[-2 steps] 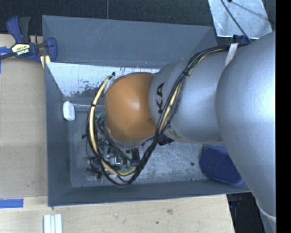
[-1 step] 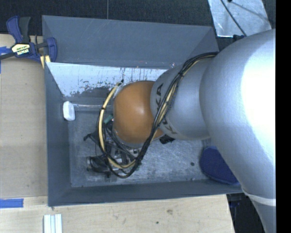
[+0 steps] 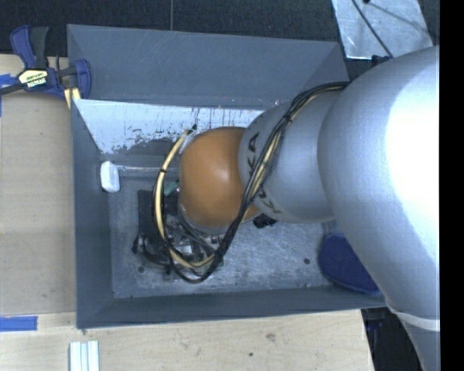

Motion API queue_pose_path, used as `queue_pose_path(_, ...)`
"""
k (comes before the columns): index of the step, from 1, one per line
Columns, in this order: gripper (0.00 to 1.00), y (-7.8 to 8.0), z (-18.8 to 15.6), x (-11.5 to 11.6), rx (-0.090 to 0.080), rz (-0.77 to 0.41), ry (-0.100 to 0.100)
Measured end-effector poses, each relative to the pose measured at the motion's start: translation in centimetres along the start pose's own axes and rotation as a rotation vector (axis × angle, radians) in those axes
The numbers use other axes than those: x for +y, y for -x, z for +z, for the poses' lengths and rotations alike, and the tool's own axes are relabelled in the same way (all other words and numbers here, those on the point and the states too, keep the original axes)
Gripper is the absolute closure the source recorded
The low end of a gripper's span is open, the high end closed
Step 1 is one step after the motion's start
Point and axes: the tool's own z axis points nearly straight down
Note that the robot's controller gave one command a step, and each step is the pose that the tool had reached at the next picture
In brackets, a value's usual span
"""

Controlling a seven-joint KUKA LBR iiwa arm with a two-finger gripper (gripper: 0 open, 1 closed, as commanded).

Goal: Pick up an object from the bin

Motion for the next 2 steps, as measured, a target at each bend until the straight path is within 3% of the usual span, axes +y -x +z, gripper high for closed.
queue_pose_path(1, 1.0, 0.1, -12.5, 0.7, -0.005, -0.003, -0.001)
queue_pose_path(2, 1.0, -0.6, -18.9, 0.0, -0.004, -0.301, -0.002)
